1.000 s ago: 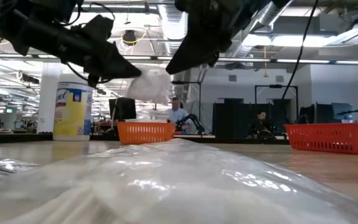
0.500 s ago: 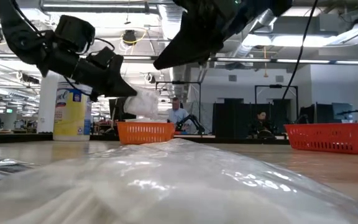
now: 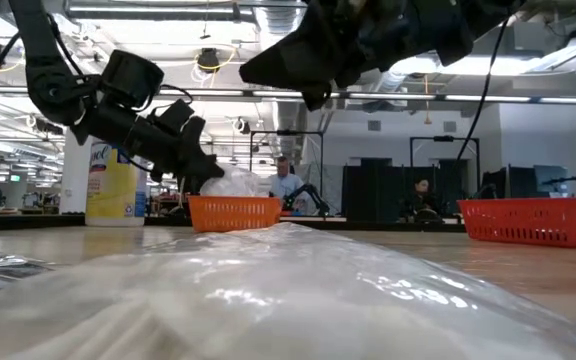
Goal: Pick & Place Travel size toiletries
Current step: Put the white cotton pack into the orange basket
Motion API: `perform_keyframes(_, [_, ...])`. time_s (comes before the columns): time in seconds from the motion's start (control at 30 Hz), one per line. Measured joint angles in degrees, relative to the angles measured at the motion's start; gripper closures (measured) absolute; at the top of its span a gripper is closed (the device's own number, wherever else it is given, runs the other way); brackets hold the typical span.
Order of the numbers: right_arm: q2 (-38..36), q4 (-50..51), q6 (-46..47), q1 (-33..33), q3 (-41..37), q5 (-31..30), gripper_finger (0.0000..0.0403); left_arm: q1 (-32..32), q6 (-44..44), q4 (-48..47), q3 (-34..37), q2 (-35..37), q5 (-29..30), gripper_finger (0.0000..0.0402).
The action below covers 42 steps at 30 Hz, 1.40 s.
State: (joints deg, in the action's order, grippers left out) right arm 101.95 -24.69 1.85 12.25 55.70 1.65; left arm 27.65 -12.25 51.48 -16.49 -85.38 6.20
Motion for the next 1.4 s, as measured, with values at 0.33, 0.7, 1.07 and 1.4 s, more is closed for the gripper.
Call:
perform_keyframes(0.33, [0.0,0.85,-0.33,0.0,0.0,-0.16,0.0403,1.4,0.0,-0.03,1.98,-0.42,1.15,0.0395])
perform_keyframes(0.7, [0.0,1.39,-0.1,0.0,0.0,-0.16,0.0403,1.03,-0.56,-0.04,2.95,1.42,1.29,0.0331])
perform_keyframes(1.07, [0.02,2.08,0.11,0.0,0.0,-0.15,0.0403,-2.05,-1.33,-2.91,3.19,10.95,3.43,0.0192])
perform_keyframes(1.4, [0.04,1.95,0.71,-0.02,0.0,-0.16,0.0403,-7.47,-2.12,-4.63,3.15,9.86,2.76,0.0343])
